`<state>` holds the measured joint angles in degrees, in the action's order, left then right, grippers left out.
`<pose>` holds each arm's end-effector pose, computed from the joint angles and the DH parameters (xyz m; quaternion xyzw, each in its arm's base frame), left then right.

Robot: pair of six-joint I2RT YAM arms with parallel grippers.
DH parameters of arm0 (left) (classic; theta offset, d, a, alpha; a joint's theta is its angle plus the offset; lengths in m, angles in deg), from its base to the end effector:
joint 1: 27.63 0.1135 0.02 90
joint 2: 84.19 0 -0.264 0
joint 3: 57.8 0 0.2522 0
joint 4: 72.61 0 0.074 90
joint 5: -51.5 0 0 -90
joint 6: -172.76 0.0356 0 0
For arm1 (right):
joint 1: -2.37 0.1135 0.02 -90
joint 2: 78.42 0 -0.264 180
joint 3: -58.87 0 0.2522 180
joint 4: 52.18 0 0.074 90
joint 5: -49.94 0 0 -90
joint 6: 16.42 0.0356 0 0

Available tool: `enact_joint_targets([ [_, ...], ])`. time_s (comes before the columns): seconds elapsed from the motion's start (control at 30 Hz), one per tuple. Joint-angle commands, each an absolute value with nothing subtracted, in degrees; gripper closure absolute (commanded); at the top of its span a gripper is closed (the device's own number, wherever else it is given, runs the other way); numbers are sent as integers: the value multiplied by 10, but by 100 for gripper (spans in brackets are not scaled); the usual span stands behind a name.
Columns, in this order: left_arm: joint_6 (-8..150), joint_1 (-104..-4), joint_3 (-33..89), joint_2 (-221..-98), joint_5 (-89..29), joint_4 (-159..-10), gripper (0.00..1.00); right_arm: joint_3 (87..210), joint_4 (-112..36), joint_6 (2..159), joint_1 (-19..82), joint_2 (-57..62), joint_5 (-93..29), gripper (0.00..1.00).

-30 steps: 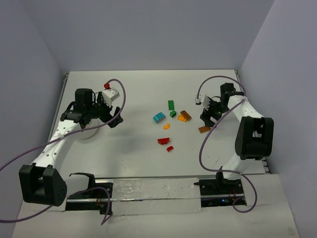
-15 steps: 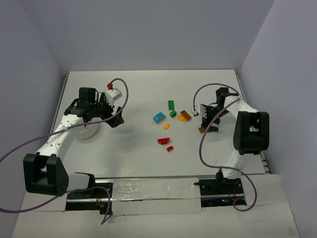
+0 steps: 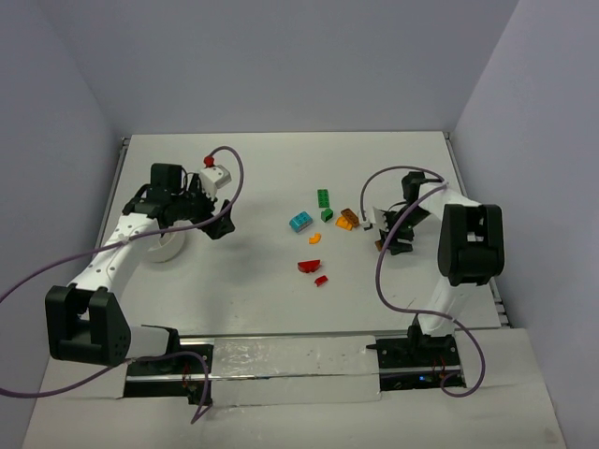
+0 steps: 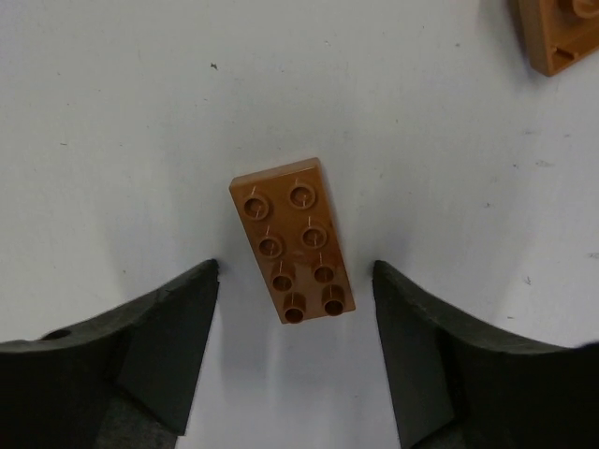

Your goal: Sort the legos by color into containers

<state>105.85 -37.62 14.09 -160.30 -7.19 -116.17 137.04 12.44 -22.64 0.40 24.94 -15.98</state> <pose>0.2709 -0.0665 0.2739 0.3489 0.8334 -0.2105 0.3733 0.3099 0.0039 0.1565 -0.7170 0.6652 0.1354 0.1587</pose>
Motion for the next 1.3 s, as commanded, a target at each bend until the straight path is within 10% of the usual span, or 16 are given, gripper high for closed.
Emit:
enact_joint_targets([
  [0.0, 1061, -379, 159, -1602, -74, -1151, 1, 1381, 155, -244, 11, 276, -171, 36],
  [0.4, 894, -378, 167, -1587, -157, -1091, 1, 1391, 136, -111, 30, 205, -82, 91],
  [0.87, 654, -381, 202, -1551, -43, -1040, 6, 1449, -163, 450, 265, 76, -83, 100],
  [1.27, 543, -402, 216, -1616, 66, -1002, 12, 1522, -198, 542, 394, 119, -164, 100],
])
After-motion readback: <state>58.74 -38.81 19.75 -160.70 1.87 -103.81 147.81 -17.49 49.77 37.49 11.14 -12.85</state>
